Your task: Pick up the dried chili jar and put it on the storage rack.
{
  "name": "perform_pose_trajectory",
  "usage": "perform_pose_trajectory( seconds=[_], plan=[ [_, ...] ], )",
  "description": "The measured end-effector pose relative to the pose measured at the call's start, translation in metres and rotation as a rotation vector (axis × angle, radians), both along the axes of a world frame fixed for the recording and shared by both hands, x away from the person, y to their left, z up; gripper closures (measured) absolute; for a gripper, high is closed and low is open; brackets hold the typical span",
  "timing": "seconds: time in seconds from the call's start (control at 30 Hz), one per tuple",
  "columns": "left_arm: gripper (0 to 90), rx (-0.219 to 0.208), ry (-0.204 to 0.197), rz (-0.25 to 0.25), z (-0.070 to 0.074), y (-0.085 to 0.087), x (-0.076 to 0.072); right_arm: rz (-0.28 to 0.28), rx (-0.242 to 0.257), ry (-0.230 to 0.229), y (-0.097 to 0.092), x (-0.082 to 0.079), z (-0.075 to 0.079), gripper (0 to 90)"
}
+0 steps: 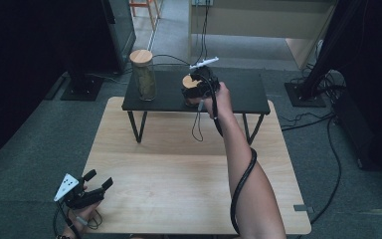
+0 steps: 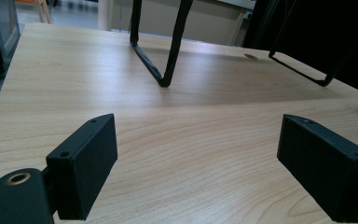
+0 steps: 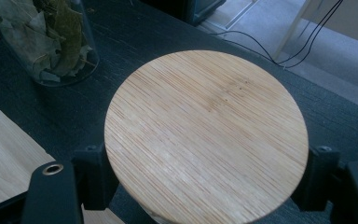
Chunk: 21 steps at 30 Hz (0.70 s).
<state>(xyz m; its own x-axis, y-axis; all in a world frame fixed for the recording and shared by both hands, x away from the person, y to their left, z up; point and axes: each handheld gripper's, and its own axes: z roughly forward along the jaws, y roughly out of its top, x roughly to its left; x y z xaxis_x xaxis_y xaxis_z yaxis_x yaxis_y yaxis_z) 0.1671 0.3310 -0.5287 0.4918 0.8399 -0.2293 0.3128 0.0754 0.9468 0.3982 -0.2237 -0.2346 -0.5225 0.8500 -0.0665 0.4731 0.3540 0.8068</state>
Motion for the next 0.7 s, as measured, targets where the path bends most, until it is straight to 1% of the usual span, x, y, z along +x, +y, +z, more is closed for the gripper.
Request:
perform_pose_trajectory(
  seconds=[0.23,0.27,0.3,0.33,0.4,0.43,0.57,0.6,0.7],
  plan=[
    [12.2,-0.001,0.000,0.000,0.000,0.000,0.000,0.007,0.001,0.000,-0.001,-0.001,0.000,25.3],
    [12.2,-0.001,-0.001,0.001,0.000,0.000,0.000,0.005,0.001,-0.001,-0.001,-0.001,-0.001,22.6],
    [12.2,-0.001,-0.001,0.002,0.000,0.000,0.000,0.002,0.007,0.004,-0.001,-0.001,-0.001,15.2],
    [12.2,-0.001,-0.002,0.004,0.000,0.000,-0.001,0.007,0.014,0.009,-0.002,0.000,-0.001,10.1],
    [12.2,-0.003,-0.004,0.006,-0.001,0.000,-0.001,0.012,0.009,0.001,-0.001,-0.003,-0.002,2.6],
    [12.2,-0.003,-0.004,0.006,-0.001,0.000,-0.001,0.010,0.003,-0.002,-0.001,-0.004,-0.002,2.6],
    [12.2,-0.005,-0.004,0.007,-0.001,0.000,-0.001,0.003,0.016,-0.007,-0.005,-0.008,-0.001,2.1],
    [12.2,-0.005,-0.003,0.007,-0.001,0.000,-0.001,0.009,0.022,-0.006,-0.007,-0.009,-0.001,2.1],
    [12.2,-0.007,-0.003,0.011,-0.001,0.000,-0.002,0.007,0.013,-0.009,-0.008,-0.012,0.000,2.1]
  ],
)
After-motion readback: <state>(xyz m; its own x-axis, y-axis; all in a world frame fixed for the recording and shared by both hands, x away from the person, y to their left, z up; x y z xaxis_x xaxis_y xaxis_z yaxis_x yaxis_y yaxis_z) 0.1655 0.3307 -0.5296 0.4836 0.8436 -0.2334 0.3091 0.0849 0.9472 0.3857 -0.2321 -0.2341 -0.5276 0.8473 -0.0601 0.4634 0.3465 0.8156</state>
